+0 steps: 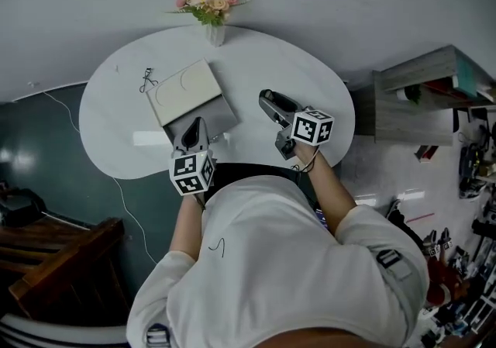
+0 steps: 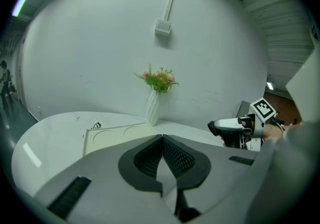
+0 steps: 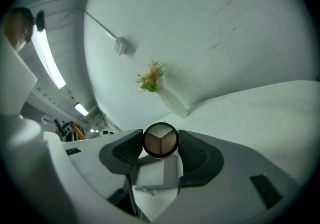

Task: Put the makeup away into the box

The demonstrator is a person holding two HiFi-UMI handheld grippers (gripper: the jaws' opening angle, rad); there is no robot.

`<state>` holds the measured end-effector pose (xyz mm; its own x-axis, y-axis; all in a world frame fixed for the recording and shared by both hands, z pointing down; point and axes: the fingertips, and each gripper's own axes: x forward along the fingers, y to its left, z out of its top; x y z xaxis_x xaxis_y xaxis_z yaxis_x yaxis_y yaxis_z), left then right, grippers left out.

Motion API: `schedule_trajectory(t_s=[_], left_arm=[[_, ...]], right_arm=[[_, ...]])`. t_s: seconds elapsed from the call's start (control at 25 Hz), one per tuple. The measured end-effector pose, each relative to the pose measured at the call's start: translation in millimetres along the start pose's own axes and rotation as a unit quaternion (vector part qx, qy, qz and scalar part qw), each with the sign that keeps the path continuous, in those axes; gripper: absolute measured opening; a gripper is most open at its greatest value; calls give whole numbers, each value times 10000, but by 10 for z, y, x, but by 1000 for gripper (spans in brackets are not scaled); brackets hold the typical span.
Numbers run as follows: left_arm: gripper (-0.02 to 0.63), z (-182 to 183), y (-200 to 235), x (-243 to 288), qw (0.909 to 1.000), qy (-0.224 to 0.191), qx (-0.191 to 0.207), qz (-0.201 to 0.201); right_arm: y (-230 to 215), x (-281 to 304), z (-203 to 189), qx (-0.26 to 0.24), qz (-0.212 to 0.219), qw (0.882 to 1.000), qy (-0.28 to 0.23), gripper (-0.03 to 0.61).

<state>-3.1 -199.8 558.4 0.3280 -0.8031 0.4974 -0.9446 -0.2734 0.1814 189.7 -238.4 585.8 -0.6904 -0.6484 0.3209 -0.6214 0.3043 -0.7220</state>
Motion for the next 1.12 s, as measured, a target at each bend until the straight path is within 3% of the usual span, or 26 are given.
schedule_trajectory(t_s=[0.12,0.4,0.88,1.0,1.04,1.12], left_arm=[[18,50,136,-72,9999,-85,-69,103],[18,8,579,-343,9973,-257,-400,563],[18,-385,1211,-1016,9807,-379,-1079,1584],[18,-469,1335,-1178,9762,-400,-1200,1762],[18,-506,1368,-1224,9748,-398,-1242,1812],[18,-598,1422,-1297,9723,-361,-1338,1882]], right_arm=[[246,70,187,-105,184,9997,-157,221],[855,467,233,-44,931,9956,91,221],[1608,1164,-168,-792,1625,9783,1013,221],[1740,1296,-377,-1590,1577,9642,1423,221],[1779,1337,-466,-2002,1551,9539,1612,221],[1863,1405,-667,-2913,1558,9218,2030,221]])
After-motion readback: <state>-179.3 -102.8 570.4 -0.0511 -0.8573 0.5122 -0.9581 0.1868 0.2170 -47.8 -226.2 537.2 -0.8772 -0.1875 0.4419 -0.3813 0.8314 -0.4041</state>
